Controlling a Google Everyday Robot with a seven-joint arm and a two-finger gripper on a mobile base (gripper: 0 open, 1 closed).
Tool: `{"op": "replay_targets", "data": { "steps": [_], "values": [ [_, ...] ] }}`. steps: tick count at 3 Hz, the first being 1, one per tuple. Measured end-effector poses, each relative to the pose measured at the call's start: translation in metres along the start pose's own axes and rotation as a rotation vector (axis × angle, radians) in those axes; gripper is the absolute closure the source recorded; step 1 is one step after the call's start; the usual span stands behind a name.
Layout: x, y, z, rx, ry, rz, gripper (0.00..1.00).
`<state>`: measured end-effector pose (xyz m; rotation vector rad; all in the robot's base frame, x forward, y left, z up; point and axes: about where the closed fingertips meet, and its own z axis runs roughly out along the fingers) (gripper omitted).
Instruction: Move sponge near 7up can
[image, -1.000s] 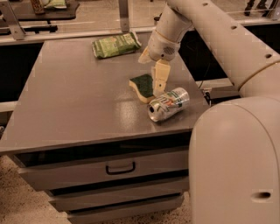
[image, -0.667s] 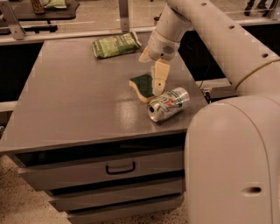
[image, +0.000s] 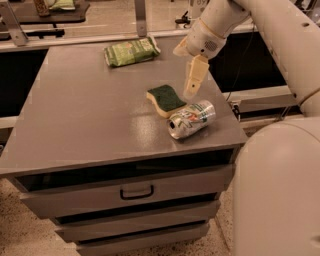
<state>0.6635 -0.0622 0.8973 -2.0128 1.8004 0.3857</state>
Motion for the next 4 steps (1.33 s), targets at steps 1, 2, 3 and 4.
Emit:
{"op": "replay_targets", "data": {
  "steps": [1,2,3,4],
  "values": [
    [0.011,0.011,-0.053,0.152,-0.075,0.020,0.00],
    [0.031,0.025,-0.096,0.328,-0.191,0.036,0.00],
    [0.058,0.019,-0.122,0.450,-0.209,0.084,0.00],
    [0.050,0.025,-0.111,0.429,-0.276,0.071,0.00]
  ]
}}
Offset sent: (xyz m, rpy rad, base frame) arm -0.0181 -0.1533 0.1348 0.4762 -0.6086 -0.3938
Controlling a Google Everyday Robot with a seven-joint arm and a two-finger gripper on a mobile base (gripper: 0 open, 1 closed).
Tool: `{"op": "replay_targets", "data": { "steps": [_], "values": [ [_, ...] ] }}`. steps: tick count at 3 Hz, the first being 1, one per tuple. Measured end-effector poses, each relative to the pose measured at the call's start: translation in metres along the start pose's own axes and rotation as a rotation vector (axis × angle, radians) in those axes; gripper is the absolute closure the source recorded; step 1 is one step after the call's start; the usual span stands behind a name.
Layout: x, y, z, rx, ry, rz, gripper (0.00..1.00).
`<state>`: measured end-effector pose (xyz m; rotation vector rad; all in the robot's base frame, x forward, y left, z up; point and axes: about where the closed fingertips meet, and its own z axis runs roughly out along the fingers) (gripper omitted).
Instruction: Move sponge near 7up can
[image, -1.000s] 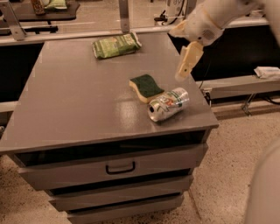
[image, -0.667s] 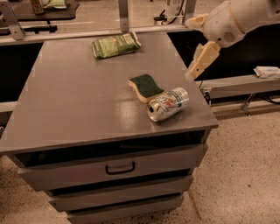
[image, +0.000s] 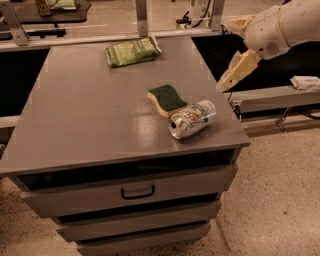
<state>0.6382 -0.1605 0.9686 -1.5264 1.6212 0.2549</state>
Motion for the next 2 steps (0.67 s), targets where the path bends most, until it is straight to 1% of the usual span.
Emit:
{"op": "replay_targets", "data": {
  "steps": [1,2],
  "values": [
    [0.025,-0.007,-0.008,-0.038,-0.081,0.017,0.00],
    [0.011,-0.028,-0.030,0.015,-0.116,-0.011,0.00]
  ]
}}
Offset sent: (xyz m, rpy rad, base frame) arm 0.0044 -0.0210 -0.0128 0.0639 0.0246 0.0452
